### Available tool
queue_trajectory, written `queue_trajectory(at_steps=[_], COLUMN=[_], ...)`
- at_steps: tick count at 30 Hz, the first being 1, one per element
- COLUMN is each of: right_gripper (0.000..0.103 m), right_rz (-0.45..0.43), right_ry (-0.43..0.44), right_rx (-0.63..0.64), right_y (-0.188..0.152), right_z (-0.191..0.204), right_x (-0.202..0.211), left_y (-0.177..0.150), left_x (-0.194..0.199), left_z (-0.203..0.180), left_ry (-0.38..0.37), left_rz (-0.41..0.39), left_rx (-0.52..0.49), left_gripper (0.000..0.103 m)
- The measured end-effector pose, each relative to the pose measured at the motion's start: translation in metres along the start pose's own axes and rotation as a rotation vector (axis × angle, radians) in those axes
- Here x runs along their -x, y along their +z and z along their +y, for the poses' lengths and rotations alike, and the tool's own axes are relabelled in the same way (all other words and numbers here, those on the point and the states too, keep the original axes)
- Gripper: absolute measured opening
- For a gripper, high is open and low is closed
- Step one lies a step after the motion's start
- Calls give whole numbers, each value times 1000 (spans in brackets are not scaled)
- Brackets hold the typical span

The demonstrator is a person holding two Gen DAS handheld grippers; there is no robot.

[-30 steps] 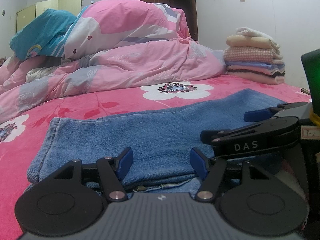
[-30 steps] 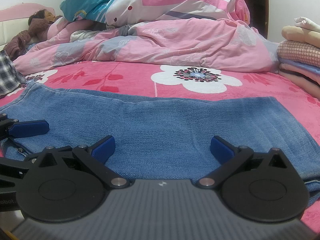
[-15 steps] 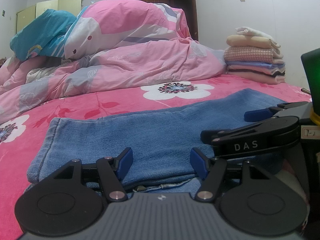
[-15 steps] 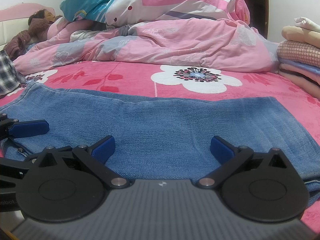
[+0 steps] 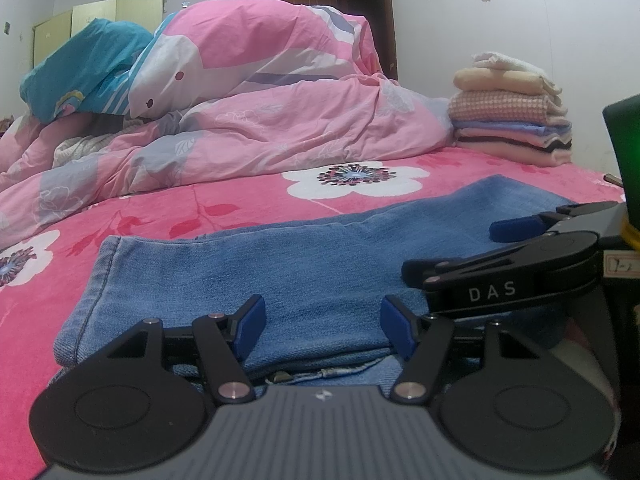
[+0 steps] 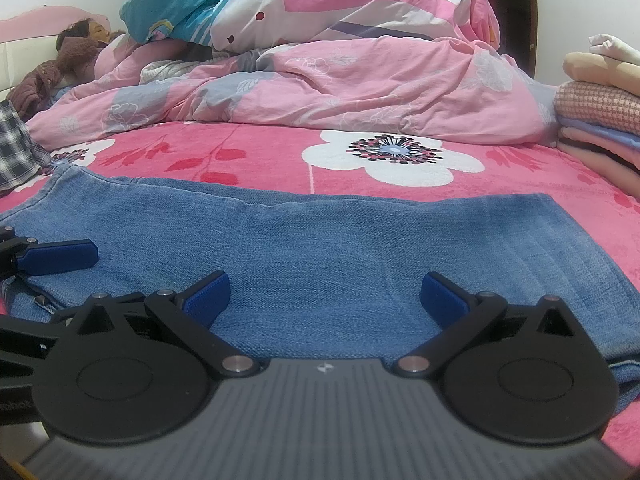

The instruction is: Fold clothes

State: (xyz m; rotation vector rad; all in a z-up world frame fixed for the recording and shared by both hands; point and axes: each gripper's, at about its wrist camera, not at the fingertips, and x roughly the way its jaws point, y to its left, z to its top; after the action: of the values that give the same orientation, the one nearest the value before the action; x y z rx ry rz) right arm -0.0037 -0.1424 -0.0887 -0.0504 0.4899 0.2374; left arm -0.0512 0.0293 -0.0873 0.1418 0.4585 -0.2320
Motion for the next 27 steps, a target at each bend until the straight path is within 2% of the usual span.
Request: queue_trajectory(at_steps=[14,19,23,27], right_gripper=[102,102,102,102], right_rz=[-14,-18,-23,-42], right_ry=[-6,0,36,124], right_rx=[-19,-26,-66,-169], right_y=[-1,-1,1,7], right_z=[0,-1,-8,-28], right_x=[0,1,6,16], left_y=[6,16,26,41], left_x=[-1,2,10,15], left_z=[0,5,14,22], left_ry=[9,-1,14,5], left_rz=[35,75,92,99], left_rx=[21,45,82,112], left_gripper=[66,67,70,72])
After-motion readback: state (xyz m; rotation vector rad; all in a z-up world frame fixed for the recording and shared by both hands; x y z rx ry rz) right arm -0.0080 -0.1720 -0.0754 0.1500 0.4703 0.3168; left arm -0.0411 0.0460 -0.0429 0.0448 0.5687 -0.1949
